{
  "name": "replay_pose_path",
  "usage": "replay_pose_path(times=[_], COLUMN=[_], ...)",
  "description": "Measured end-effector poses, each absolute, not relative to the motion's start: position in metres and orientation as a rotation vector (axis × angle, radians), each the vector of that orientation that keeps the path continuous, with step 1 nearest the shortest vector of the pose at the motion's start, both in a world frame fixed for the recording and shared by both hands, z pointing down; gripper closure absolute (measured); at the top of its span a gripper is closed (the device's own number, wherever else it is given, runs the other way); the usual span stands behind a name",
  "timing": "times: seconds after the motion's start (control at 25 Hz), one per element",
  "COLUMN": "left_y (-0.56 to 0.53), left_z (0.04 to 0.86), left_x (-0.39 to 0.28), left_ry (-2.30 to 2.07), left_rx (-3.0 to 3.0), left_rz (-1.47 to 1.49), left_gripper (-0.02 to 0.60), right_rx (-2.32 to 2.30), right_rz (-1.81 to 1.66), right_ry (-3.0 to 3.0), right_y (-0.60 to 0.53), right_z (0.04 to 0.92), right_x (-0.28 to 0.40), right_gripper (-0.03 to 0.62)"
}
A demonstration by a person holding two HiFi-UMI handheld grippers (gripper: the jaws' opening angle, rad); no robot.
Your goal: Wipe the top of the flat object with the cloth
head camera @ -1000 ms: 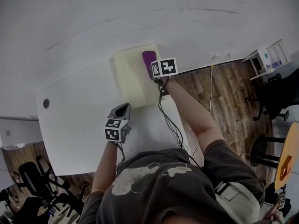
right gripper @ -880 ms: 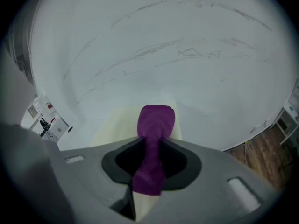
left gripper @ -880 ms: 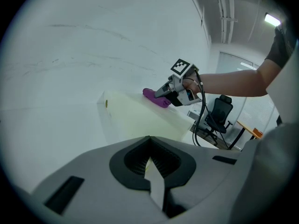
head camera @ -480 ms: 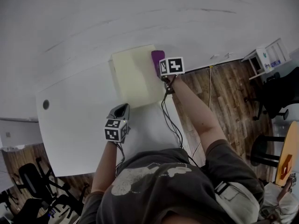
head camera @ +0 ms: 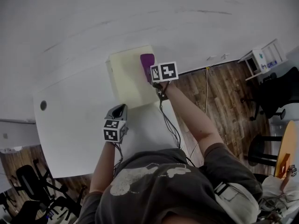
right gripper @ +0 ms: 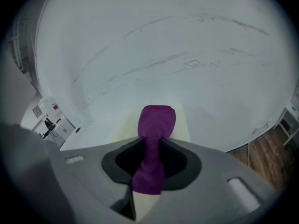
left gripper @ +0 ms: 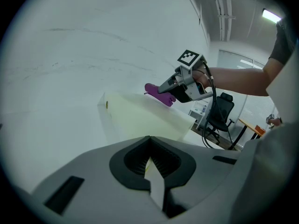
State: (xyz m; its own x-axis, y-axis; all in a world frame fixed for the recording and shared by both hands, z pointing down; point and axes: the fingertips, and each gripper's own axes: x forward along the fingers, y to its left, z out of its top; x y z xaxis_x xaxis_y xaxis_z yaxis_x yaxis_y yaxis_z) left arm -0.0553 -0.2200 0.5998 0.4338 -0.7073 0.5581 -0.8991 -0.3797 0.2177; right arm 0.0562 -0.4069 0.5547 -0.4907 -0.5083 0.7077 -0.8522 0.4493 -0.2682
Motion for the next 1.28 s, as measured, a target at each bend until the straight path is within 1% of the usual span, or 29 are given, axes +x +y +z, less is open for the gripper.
replay_pose_path(times=[0.24,0.4,0.84,1.28], left_y=[-0.220,-0.218,-0.219,-0.218], left_z=[0.600,0.600,0.597,0.599], left_x=[-0.055,-0.056,-0.054,-0.054], left_ry=[-1.353,-1.341,-1.335,-1.329], left_rx=[2.201,2.203,2.206,2.209], left_rz=[0.508,0.510,0.511,0.513], left_gripper=[0.583,0.583,0.583,0.583], right_rx=[0.907,0.828,0.767,0.768], right_rz=[0.791,0.802,0.859,0.856], right_ry=[-2.268,-2.292,-2.262,-2.245], right_y=[-0.360,-0.336,-0.306,-0.309], right_z=[0.543,0.547,0.568,0.580], right_x=[-0.015,-0.046,-0.082,-0.076], right_gripper=[0.496,0.496,0.496,0.496])
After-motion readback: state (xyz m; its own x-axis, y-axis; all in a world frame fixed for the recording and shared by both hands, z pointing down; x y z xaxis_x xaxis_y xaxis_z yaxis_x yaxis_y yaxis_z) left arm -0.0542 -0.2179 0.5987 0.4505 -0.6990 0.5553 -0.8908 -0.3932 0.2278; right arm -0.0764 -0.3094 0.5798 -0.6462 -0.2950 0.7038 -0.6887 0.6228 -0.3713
